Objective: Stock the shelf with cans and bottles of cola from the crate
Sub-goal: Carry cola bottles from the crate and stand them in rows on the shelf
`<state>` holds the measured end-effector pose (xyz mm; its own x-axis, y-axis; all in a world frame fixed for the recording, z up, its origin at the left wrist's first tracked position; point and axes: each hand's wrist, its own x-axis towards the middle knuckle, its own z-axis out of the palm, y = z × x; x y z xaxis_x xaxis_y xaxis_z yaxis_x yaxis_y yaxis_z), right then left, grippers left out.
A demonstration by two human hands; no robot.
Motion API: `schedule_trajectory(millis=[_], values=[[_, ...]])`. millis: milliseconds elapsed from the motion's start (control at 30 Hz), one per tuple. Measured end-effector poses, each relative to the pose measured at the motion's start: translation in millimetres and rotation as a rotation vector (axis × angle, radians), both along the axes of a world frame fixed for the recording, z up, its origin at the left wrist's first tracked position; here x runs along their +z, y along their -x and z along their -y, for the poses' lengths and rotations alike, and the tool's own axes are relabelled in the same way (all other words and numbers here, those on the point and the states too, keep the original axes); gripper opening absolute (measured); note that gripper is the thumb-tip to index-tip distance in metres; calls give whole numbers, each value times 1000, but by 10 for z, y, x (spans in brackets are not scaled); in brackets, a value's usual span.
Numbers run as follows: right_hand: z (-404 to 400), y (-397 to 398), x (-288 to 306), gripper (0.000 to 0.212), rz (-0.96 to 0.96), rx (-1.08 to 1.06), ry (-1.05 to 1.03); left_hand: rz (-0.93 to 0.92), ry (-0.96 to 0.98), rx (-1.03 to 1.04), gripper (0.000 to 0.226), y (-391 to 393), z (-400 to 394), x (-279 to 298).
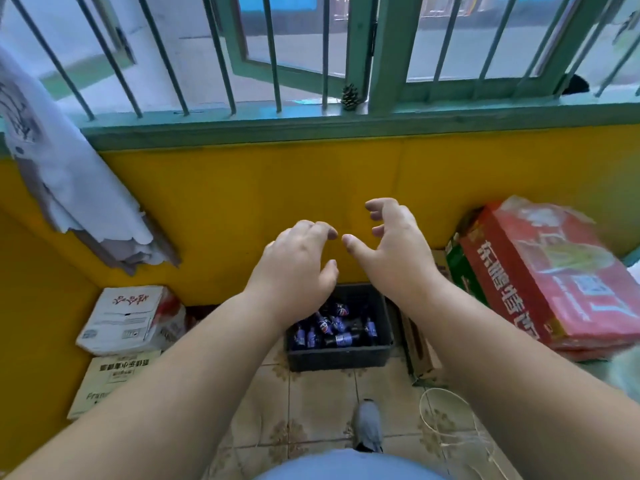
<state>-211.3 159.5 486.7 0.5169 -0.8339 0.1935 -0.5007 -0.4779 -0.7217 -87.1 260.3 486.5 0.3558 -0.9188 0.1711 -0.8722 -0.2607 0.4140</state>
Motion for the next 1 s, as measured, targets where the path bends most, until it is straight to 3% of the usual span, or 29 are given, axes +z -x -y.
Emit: schedule_trajectory(millis=[233,500,667,1000], values=[[1115,-360,-272,58,-23,108,-120,-33,-50,125,41,-214,1014,-185],[1677,-718,-987,57,-52,125,-284,-131,-145,196,41,-515,1551,-876],[1852,-892,-1901,55,-126,75,-434,-161,-248,197,42,-754,1840,-1769],[2034,-1240,-4380,54,-197,-157,-693,-324,-463,133,43,-1160,2321,-4254]])
